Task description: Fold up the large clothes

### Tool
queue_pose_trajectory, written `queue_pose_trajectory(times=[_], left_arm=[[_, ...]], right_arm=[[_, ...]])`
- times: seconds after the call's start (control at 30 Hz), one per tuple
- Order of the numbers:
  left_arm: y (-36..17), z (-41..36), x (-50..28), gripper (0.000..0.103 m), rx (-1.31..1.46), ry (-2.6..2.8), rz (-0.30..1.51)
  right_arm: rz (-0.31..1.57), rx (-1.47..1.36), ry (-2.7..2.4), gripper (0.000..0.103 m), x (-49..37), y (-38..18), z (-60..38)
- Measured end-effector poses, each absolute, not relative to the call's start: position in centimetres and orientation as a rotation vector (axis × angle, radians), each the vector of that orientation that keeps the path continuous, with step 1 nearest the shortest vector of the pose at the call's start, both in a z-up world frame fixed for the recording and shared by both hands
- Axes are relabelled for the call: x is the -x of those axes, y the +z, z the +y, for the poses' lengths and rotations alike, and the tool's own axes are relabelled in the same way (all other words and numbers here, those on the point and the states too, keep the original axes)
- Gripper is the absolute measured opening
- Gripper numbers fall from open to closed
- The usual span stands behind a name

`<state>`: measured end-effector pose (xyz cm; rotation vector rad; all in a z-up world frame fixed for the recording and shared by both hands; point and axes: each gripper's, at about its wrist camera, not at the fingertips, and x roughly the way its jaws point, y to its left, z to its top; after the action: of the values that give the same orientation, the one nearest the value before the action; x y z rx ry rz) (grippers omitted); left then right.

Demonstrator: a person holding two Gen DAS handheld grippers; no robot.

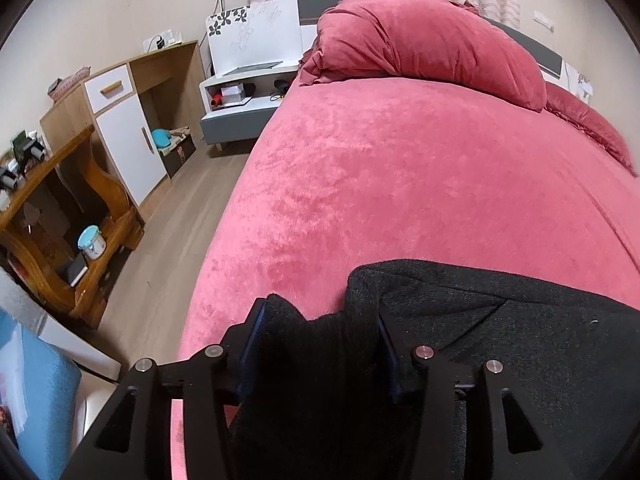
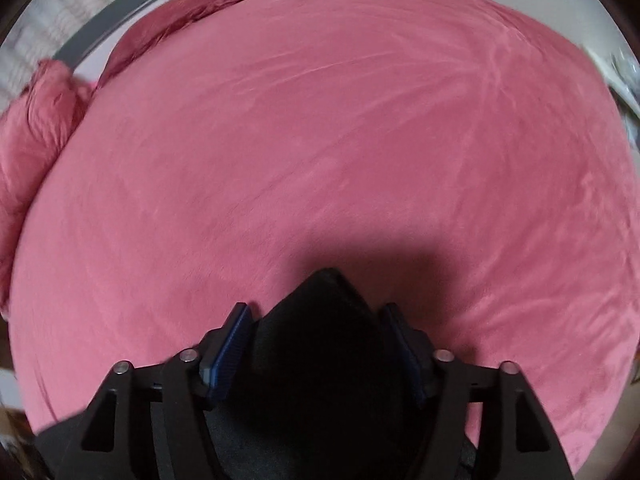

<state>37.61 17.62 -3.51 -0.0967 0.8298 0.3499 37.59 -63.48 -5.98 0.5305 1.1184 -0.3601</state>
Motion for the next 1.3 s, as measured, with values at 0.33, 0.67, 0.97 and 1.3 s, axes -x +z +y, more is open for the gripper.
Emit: queue_pose_trajectory(times=[0.33, 0.67, 0.97, 1.3], left_arm=[[-3.6, 17.9, -37.0, 0.053, 0.135, 0.346, 0.821], [-3.2, 18.1, -36.9, 0.051, 0.146, 0.345, 0.821], [-1.4, 18.4, -36.2, 0.050, 0.170, 0.382, 0.746], [-2.4, 19.0, -36.8, 0.070, 0.122, 0.394, 0.829]], right_arm=[[1.070, -0.448, -0.252, 0.049, -36.1, -2.2, -61.8], [1.076, -0.506, -0.263, 0.013, -36.3, -4.3, -60.6], [0.687, -0.411, -0.277, 0.013, -37.0, 4.4, -58.8], [0.824, -0.470, -0.508, 0.051, -36.6, 0.2, -62.8]])
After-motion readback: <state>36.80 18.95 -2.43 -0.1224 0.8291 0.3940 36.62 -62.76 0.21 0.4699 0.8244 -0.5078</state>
